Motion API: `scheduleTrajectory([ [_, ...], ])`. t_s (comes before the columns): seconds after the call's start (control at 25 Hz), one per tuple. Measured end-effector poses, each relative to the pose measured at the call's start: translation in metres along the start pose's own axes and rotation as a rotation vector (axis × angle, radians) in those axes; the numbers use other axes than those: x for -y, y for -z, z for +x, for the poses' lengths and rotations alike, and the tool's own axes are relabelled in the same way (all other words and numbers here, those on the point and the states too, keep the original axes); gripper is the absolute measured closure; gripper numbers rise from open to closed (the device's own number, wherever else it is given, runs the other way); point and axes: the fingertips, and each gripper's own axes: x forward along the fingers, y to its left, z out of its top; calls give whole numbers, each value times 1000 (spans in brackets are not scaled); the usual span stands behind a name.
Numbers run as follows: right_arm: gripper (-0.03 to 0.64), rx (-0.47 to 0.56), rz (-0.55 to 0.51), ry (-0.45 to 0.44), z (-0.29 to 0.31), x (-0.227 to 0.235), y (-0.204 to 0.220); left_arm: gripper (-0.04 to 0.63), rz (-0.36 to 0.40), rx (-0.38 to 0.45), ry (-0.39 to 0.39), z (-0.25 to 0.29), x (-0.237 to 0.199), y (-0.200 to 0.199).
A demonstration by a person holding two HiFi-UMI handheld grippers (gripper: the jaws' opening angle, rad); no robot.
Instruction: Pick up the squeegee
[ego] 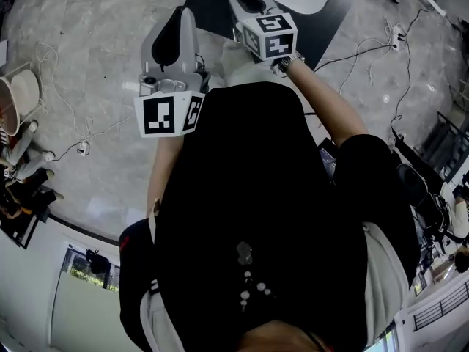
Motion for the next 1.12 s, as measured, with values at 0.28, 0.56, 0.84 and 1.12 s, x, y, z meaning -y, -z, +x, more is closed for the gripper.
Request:
scheduleTrajectory([
  [0.28,531,-89,47,31,27,13,15,595,-13,-21,-10,0,-20,3],
  [0.56,478,-130,101,38,42,31,23,595,-17,-44,21,19,-21,6],
  [0.84,410,-157,94,108,54,36,47,595,-27,-66,50,23,-32,10],
  [1.12,403,-228,130,183,67,57,76,595,-36,-87,81,36,-34,16],
])
